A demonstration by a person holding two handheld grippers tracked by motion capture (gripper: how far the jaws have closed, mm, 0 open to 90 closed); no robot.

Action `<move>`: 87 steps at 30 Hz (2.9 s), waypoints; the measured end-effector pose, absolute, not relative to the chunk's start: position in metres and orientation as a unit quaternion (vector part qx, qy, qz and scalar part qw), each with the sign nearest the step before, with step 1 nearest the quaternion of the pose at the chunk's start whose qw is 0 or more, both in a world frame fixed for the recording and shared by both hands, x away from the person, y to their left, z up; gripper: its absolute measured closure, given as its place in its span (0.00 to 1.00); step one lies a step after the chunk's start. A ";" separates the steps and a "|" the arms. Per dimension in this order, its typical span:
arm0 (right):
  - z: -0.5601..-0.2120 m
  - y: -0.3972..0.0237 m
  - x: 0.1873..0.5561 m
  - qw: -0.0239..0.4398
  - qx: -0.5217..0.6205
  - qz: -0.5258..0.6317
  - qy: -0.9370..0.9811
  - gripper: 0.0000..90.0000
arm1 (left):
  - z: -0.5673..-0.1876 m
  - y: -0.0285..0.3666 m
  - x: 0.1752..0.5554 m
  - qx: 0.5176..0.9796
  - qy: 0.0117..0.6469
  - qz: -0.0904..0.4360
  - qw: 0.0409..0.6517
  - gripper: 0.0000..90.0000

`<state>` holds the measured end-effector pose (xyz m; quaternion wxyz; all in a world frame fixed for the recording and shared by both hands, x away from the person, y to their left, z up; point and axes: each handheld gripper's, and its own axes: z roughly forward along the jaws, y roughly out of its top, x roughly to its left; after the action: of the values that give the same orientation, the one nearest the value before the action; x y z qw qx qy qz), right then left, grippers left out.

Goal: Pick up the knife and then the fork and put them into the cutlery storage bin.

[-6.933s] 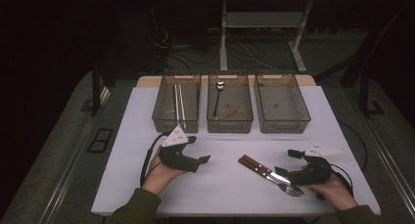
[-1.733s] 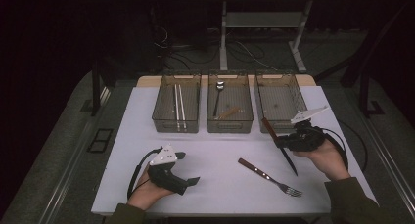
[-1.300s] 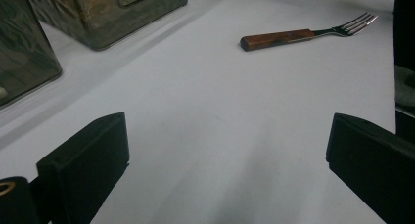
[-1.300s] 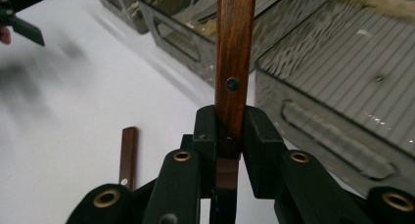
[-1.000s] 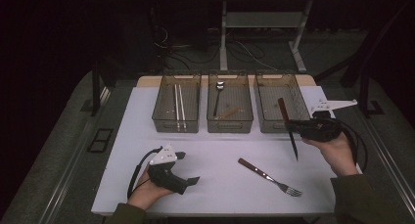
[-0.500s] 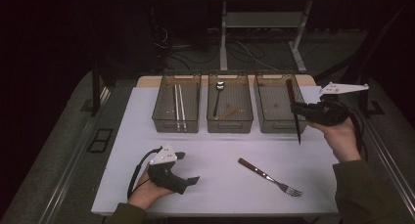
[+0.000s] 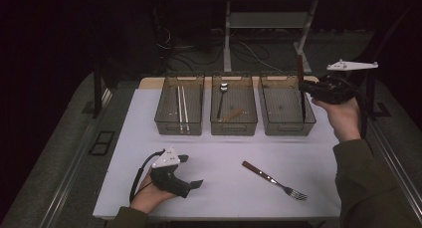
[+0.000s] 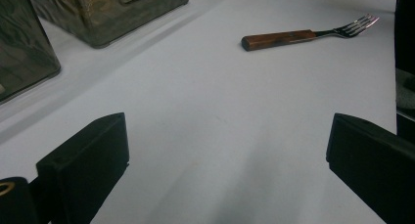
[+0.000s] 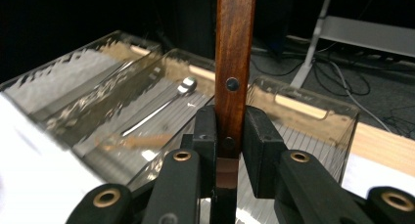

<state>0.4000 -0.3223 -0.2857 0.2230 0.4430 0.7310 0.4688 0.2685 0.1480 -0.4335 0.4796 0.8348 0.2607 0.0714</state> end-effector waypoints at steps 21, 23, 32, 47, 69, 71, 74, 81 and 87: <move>-0.317 -0.311 0.444 0.261 0.481 0.440 0.712 0.85 | -0.432 0.149 0.268 0.832 0.260 0.069 0.485 0.01; -0.323 -0.311 0.445 0.257 0.485 0.437 0.713 0.85 | -0.432 0.149 0.268 0.832 0.259 0.070 0.486 0.01; -0.346 -0.317 0.443 0.242 0.499 0.425 0.715 0.85 | -0.432 0.149 0.269 0.832 0.259 0.073 0.486 0.01; -0.376 -0.322 0.439 0.223 0.514 0.410 0.720 0.85 | -0.440 0.156 0.282 0.833 0.254 0.077 0.485 0.01; -0.385 -0.314 0.453 0.201 0.521 0.381 0.737 0.62 | -0.439 0.154 0.279 0.835 0.252 0.077 0.482 0.01; -0.384 -0.315 0.451 0.191 0.523 0.380 0.738 0.55 | -0.438 0.154 0.278 0.835 0.251 0.077 0.483 0.01; -0.382 -0.316 0.448 0.185 0.518 0.376 0.746 0.52 | -0.439 0.153 0.278 0.835 0.252 0.077 0.483 0.01; -0.371 -0.316 0.431 0.173 0.494 0.400 0.752 0.44 | -0.439 0.153 0.278 0.836 0.252 0.076 0.481 0.01; -0.367 -0.317 0.410 0.162 0.473 0.421 0.756 0.43 | -0.439 0.153 0.278 0.836 0.253 0.076 0.482 0.01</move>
<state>0.4098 -0.3171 -0.3672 0.1624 0.4734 0.7562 0.4214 0.2776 0.1531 -0.4388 0.4817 0.8357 0.2526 0.0759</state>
